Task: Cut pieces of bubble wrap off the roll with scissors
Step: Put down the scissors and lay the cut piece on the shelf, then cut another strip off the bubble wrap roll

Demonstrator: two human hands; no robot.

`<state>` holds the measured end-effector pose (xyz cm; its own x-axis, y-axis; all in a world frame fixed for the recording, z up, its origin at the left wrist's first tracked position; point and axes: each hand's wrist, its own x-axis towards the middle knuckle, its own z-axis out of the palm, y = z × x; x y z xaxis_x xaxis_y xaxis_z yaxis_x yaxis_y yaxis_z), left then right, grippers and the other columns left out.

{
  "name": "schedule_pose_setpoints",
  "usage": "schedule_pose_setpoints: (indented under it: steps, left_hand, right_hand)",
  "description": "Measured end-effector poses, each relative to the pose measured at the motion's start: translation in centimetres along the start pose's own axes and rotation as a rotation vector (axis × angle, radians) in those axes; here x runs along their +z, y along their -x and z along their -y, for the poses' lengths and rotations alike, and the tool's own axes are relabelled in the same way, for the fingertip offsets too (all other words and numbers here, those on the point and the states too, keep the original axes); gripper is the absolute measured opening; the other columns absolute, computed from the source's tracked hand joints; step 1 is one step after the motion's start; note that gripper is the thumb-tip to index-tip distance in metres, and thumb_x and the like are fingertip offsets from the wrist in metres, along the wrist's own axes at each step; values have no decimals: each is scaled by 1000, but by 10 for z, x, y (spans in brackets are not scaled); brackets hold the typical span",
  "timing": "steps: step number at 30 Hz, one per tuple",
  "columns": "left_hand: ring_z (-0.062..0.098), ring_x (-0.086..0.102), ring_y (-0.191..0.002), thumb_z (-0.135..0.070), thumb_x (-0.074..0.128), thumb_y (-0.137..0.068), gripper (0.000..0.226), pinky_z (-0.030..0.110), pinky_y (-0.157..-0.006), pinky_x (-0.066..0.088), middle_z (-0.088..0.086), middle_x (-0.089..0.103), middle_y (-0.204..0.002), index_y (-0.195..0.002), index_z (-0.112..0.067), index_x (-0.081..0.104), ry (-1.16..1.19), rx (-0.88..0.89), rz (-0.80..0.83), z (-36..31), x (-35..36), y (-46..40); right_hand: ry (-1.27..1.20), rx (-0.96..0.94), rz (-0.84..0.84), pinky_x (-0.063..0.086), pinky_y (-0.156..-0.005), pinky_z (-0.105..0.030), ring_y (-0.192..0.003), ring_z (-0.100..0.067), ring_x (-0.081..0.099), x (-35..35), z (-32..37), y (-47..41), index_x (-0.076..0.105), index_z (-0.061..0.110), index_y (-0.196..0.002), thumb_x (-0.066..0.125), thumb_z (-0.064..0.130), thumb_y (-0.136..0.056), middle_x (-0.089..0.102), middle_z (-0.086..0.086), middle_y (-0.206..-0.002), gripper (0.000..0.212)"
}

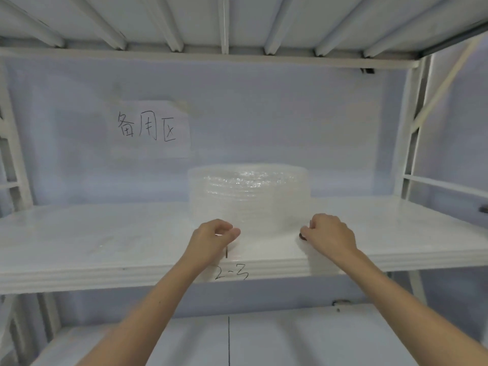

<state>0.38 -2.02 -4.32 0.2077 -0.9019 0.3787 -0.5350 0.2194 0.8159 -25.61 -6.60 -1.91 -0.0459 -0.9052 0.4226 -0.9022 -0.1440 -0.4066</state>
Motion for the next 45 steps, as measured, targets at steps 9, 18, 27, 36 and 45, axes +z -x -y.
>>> schedule_pose_setpoints:
  steps: [9,18,27,36,45]
  left_hand:
    - [19,51,-56,-29,72,-87,11,25,-52,42,-9,63,-64,-86,-19,75,107,-47,77,-6,21,-9]
    - [2,48,-45,-12,71,-88,5,13,-47,38,-14,61,-52,-88,-13,76,129,-17,146,-3,20,-4]
    - [4,45,-48,-15,70,-90,8,15,-50,38,-5,64,-68,-90,-10,76,196,-21,173,0,16,-3]
    - [13,50,-54,-22,63,-94,11,15,-46,39,3,79,-85,-91,-12,69,190,-60,94,-3,22,-2]
    - [18,51,-60,-30,61,-92,12,27,-59,40,-3,78,-77,-87,-21,68,160,-93,53,-5,24,-2]
  right_hand:
    - [47,137,162,35,-52,-25,-71,-25,55,-1,-15,-23,48,14,-67,64,40,-75,56,-4,-83,31]
    - [246,139,439,38,-47,-21,-45,-19,48,-28,0,-40,48,11,-67,61,11,-70,50,-1,-58,13]
    - [-571,308,736,50,-44,-23,-49,-15,57,-75,-50,-5,61,3,-78,58,14,-91,60,-9,-69,18]
    - [-1164,179,893,50,-39,-20,-63,-12,68,-14,-24,70,69,5,-88,69,21,-79,70,-4,-86,18]
    - [-1319,310,1103,44,-38,-23,-61,-19,58,40,2,102,53,16,-70,59,64,-81,57,-2,-75,49]
